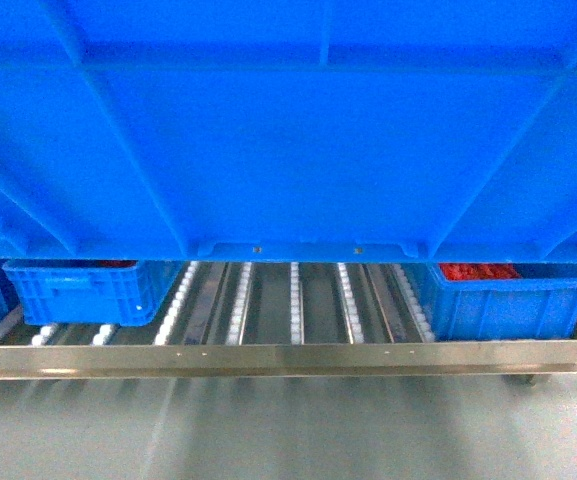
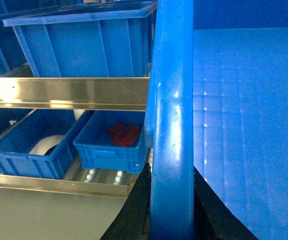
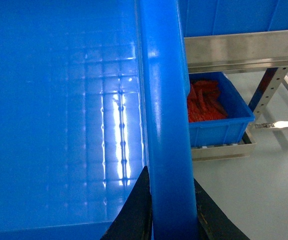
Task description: Place box next to blue box on left shelf
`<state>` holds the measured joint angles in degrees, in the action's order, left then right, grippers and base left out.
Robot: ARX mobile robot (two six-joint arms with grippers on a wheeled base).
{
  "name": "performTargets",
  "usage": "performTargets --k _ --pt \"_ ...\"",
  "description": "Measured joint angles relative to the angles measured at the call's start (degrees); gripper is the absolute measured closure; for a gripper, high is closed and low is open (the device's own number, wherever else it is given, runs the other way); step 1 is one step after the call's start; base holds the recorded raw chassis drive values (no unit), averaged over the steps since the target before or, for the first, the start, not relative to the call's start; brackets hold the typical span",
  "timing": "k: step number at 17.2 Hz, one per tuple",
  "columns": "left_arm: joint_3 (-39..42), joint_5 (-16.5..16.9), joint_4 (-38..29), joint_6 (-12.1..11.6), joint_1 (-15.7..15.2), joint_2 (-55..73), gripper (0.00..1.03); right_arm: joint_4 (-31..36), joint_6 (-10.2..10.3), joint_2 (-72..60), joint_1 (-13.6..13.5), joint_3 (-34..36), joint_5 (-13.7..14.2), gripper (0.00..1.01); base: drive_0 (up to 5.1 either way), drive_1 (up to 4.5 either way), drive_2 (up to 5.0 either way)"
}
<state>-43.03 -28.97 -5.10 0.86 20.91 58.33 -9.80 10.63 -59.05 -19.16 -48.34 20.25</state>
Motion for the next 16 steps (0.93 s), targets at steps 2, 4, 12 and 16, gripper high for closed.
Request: performTargets --k 2,4,12,16 --pt "0.0 0.0 0.1 0.0 0.0 0.0 0.91 0.2 0.0 -0.1 -0.1 0.0 0.0 0.91 0.0 0.0 0.0" --pt "0.0 -0.2 0.2 -0.2 0.0 -0.2 0.91 0.1 0.1 -0.1 -0.3 0.0 0.0 0.91 0.0 0.0 0.0" --pt "0.0 0.0 0.0 -0.2 0.0 -0.2 0.91 0.0 0.0 0.0 -0.3 0.0 0.2 0.91 0.0 0.0 0.0" --pt "0.0 0.0 0.0 -0.2 0.0 -0.2 0.91 0.0 0.0 0.0 -0.3 0.0 0.2 0.91 0.0 0.0 0.0"
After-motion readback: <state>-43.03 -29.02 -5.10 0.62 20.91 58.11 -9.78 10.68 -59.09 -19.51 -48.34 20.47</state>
